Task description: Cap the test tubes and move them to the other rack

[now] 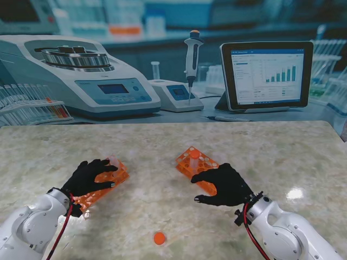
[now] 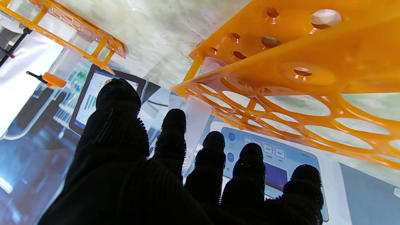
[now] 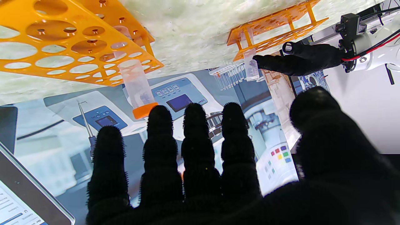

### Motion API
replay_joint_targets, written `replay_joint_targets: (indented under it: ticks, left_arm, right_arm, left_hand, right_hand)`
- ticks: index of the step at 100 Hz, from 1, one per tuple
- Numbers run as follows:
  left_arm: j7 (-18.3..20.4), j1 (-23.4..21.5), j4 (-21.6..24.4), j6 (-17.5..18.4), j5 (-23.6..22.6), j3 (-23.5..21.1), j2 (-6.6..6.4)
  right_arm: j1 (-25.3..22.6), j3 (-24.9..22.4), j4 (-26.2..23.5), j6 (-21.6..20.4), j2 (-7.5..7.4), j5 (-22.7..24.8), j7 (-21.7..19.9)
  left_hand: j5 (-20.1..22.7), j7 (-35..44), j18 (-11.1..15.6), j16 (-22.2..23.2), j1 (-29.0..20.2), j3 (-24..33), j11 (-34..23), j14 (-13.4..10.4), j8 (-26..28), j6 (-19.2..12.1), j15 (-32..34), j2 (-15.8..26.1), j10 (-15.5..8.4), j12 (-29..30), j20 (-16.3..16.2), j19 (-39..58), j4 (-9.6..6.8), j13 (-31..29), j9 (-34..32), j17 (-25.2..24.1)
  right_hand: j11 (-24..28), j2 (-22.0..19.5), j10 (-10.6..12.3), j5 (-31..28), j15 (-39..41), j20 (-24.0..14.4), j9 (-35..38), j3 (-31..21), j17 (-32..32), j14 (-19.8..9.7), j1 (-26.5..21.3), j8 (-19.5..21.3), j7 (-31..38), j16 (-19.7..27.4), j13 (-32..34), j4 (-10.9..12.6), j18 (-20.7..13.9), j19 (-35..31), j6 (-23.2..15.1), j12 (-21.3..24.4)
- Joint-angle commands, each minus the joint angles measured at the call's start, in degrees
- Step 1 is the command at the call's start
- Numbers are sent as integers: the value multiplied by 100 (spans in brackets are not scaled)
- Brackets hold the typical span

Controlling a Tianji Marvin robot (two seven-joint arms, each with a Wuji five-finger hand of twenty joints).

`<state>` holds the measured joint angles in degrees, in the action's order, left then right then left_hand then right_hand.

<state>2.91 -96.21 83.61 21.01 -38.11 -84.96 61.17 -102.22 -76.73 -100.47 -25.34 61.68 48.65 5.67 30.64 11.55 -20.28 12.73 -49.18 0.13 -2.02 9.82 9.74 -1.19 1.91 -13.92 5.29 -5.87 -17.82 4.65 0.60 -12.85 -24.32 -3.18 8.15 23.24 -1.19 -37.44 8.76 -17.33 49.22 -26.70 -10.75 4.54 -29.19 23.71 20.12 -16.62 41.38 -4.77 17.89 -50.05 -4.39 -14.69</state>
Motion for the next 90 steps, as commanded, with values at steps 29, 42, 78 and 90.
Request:
replay_joint_targets:
  ticks: [29, 42, 78, 90]
  left_arm:
    - [116, 163, -169, -137, 152, 228, 5]
    - [126, 195, -228, -166, 282, 279, 18]
    - [64, 189, -221, -208, 424, 343, 49]
    - [69, 184, -218, -204, 427, 342, 48]
  right_arm:
    - [18, 81, 25, -10, -2, -60, -77]
    - [34, 102, 34, -9, -4, -79, -101]
    - [64, 139, 45, 10, -12, -104, -164]
    - [77, 155, 49, 17, -14, -117, -180]
  left_hand:
    - [-32, -10, 248, -113, -102, -23, 29, -268, -16, -377, -84, 371, -134, 77, 271, -394, 92, 300, 197, -146]
    - [73, 205, 319, -107, -281, -62, -27, -359, 94, -738, -82, 736, -319, 43, 369, -467, 109, 331, 210, -118]
    - [373, 661, 410, -82, -916, -154, -181, -475, 459, -1288, -55, 1329, -595, -54, 510, -477, 190, 242, 124, -94]
    - [440, 661, 408, -77, -915, -183, -200, -486, 438, -1260, -50, 1316, -591, -64, 519, -476, 187, 223, 81, -93]
  right_hand:
    - [-59, -223, 121, 150, -60, 84, -41, 87, 83, -141, 212, -19, -19, 64, -123, 125, 141, -10, -18, 4]
    - [-60, -236, 117, 150, -61, 85, -44, 90, 89, -140, 206, -18, -20, 64, -124, 125, 133, -7, -17, 5]
    - [-61, -280, 126, 152, -62, 86, -49, 119, 91, -148, 205, -17, -21, 64, -123, 123, 138, -5, -14, 4]
    - [-62, -304, 110, 156, -62, 87, -51, 134, 94, -143, 206, -16, -22, 64, -125, 122, 129, -4, -13, 4]
